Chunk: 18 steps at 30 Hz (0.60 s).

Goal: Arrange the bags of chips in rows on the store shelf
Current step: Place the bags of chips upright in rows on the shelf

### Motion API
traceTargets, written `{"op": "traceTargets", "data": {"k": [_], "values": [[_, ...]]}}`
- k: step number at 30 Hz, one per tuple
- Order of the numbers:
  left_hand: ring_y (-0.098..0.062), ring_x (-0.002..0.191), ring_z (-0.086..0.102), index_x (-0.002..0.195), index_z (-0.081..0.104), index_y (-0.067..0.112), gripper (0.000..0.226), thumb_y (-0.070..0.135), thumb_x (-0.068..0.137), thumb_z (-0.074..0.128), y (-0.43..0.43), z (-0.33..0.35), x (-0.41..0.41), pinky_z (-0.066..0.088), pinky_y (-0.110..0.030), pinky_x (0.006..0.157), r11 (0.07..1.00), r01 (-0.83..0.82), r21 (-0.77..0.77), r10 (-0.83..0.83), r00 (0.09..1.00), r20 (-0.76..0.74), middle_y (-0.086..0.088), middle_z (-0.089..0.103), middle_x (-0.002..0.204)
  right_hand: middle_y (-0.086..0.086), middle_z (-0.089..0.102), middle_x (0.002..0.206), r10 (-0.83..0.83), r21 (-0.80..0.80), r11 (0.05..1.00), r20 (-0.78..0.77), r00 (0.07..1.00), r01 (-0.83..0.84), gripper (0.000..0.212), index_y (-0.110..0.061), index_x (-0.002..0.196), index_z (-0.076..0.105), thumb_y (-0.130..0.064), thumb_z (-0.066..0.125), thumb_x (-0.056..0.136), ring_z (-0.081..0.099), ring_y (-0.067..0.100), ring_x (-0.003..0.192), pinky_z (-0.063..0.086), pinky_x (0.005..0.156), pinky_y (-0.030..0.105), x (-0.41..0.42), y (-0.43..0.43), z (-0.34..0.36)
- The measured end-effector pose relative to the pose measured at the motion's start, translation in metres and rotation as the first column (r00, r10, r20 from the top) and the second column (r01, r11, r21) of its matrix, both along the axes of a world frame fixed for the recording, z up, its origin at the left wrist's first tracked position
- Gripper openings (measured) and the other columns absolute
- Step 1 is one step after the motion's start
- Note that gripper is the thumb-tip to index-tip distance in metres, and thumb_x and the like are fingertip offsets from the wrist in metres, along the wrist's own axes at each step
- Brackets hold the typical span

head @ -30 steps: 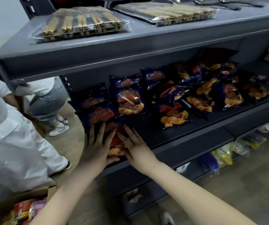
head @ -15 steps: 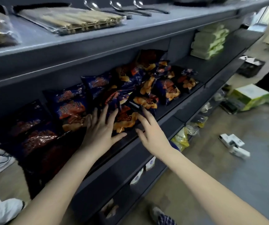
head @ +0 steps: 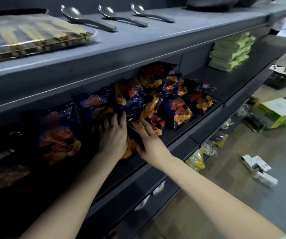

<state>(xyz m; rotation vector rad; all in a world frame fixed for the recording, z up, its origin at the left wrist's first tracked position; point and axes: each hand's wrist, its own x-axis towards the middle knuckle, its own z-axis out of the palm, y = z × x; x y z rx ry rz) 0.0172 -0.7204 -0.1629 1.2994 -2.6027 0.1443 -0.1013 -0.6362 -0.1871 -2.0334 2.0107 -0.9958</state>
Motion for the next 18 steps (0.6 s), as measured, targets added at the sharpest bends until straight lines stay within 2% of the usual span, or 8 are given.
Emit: {"op": "traceTargets", "data": {"k": [2, 4, 6, 9, 13, 15, 18], "values": [[-0.041, 0.122, 0.042, 0.145, 0.024, 0.006, 0.080, 0.018, 0.080, 0.068, 0.000, -0.010, 0.000, 0.043, -0.051, 0.096, 1.000, -0.010, 0.020, 0.010, 1.000, -0.006, -0.022, 0.036, 0.140, 0.007, 0.005, 0.158, 0.030, 0.071, 0.997, 0.035, 0.999, -0.032, 0.068, -0.016, 0.147, 0.025, -0.012, 0.058, 0.087, 0.028, 0.028, 0.139, 0.043, 0.102, 0.035, 0.001, -0.008, -0.002], [-0.043, 0.121, 0.044, 0.144, 0.028, 0.005, 0.083, 0.015, 0.075, 0.073, 0.000, -0.019, 0.000, 0.045, -0.051, 0.095, 1.000, -0.016, 0.005, 0.016, 1.000, -0.021, -0.026, 0.038, 0.140, 0.007, -0.002, 0.158, 0.038, 0.111, 0.993, 0.059, 0.998, -0.044, 0.068, -0.016, 0.148, 0.022, -0.013, 0.057, 0.089, 0.030, 0.030, 0.138, 0.042, 0.101, 0.037, 0.000, -0.014, -0.003], [-0.042, 0.130, 0.037, 0.147, 0.021, 0.008, 0.083, 0.018, 0.080, 0.068, -0.001, -0.023, -0.004, 0.038, -0.051, 0.103, 0.999, -0.042, 0.018, 0.042, 0.999, -0.007, -0.023, 0.030, 0.147, 0.005, -0.007, 0.158, 0.057, 0.115, 0.991, 0.090, 0.994, -0.067, 0.070, -0.017, 0.149, 0.019, -0.014, 0.057, 0.090, 0.022, 0.028, 0.141, 0.040, 0.102, 0.036, -0.004, -0.018, -0.006], [-0.039, 0.135, 0.032, 0.148, 0.019, 0.009, 0.084, 0.020, 0.080, 0.068, -0.001, -0.028, -0.010, 0.030, -0.051, 0.107, 0.998, -0.067, -0.014, 0.067, 0.998, 0.006, -0.021, 0.028, 0.149, -0.003, -0.008, 0.158, 0.101, 0.114, 0.987, 0.118, 0.988, -0.114, 0.074, -0.019, 0.148, 0.018, -0.010, 0.059, 0.087, 0.010, 0.020, 0.145, 0.040, 0.105, 0.035, -0.015, -0.021, -0.013], [-0.033, 0.142, 0.018, 0.149, 0.009, 0.011, 0.083, 0.018, 0.085, 0.062, 0.000, -0.032, -0.013, 0.018, -0.047, 0.114, 0.996, -0.079, -0.033, 0.079, 0.997, 0.021, -0.017, 0.018, 0.154, -0.006, -0.003, 0.158, 0.174, 0.091, 0.977, 0.157, 0.972, -0.190, 0.075, -0.018, 0.148, 0.021, -0.004, 0.058, 0.085, 0.008, 0.016, 0.145, 0.040, 0.106, 0.036, -0.026, -0.026, -0.018], [-0.032, 0.141, 0.022, 0.150, 0.007, 0.013, 0.079, 0.014, 0.088, 0.057, 0.000, -0.029, -0.013, 0.024, -0.044, 0.113, 0.995, -0.084, -0.058, 0.084, 0.996, -0.006, -0.015, 0.017, 0.155, -0.005, -0.001, 0.158, 0.210, 0.086, 0.970, 0.170, 0.963, -0.226, 0.073, -0.017, 0.147, 0.021, -0.003, 0.057, 0.085, 0.009, 0.016, 0.145, 0.035, 0.109, 0.031, -0.032, -0.027, -0.018], [-0.030, 0.128, 0.044, 0.149, 0.013, 0.018, 0.073, 0.010, 0.089, 0.054, 0.002, -0.021, -0.003, 0.043, -0.035, 0.098, 0.998, -0.039, -0.051, 0.034, 0.995, -0.095, -0.012, 0.029, 0.151, -0.004, 0.004, 0.157, 0.244, 0.042, 0.966, 0.178, 0.953, -0.255, 0.068, -0.018, 0.146, 0.026, -0.003, 0.055, 0.086, 0.018, 0.013, 0.142, 0.027, 0.103, 0.008, -0.029, -0.024, -0.020]]}}
